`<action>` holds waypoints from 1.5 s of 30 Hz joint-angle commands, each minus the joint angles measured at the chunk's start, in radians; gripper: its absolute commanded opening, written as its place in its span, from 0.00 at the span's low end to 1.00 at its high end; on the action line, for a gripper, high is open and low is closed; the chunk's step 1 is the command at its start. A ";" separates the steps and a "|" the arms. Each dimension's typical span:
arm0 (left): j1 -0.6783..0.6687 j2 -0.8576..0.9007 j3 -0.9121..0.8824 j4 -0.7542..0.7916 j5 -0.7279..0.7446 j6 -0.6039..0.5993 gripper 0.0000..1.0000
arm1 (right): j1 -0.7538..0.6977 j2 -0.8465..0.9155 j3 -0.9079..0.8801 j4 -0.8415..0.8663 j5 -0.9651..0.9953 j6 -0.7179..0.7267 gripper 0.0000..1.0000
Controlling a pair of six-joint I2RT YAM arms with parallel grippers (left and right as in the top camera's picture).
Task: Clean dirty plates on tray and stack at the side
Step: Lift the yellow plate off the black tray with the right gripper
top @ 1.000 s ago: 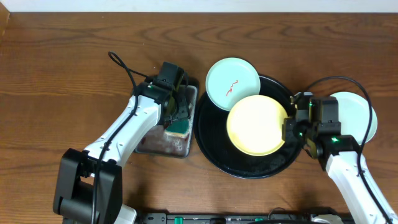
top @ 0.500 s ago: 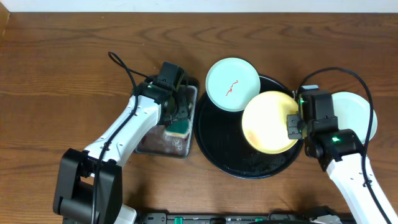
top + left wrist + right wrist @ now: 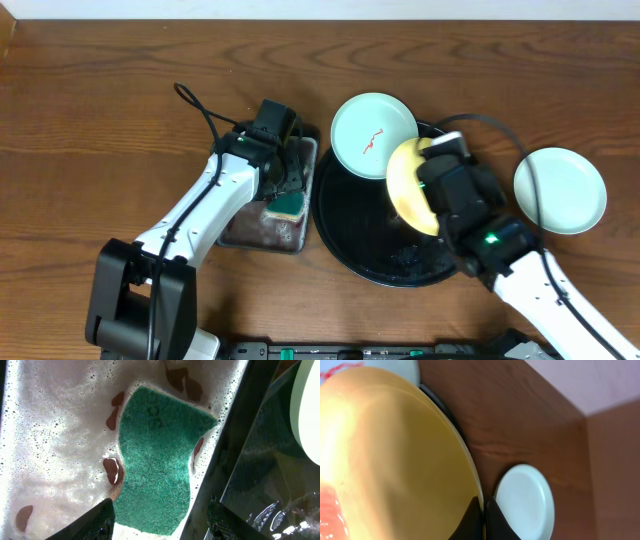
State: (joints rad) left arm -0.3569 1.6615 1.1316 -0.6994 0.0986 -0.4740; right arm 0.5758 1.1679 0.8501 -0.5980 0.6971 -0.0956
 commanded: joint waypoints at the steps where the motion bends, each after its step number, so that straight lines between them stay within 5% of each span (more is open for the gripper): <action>1: 0.002 0.004 -0.017 -0.003 -0.006 0.002 0.60 | 0.079 0.047 0.019 0.023 0.066 -0.244 0.01; 6: 0.002 0.004 -0.017 -0.003 -0.006 0.002 0.60 | 0.153 0.092 0.019 0.054 0.146 -0.378 0.01; 12: 0.002 0.004 -0.017 -0.003 -0.006 0.002 0.61 | 0.187 0.113 0.019 0.157 0.286 -0.378 0.01; 33: 0.002 0.005 -0.017 -0.003 -0.006 0.002 0.60 | 0.183 0.113 0.019 0.214 0.294 -0.364 0.01; 38: 0.002 0.005 -0.017 -0.003 -0.006 0.003 0.60 | 0.130 0.113 0.019 0.202 0.222 -0.084 0.01; 45: 0.002 0.005 -0.017 -0.007 -0.006 0.033 0.60 | -0.104 0.112 0.019 0.115 -0.179 0.332 0.01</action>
State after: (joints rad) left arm -0.3569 1.6615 1.1316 -0.7002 0.0982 -0.4671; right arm 0.5591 1.2800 0.8509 -0.4725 0.7250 -0.0208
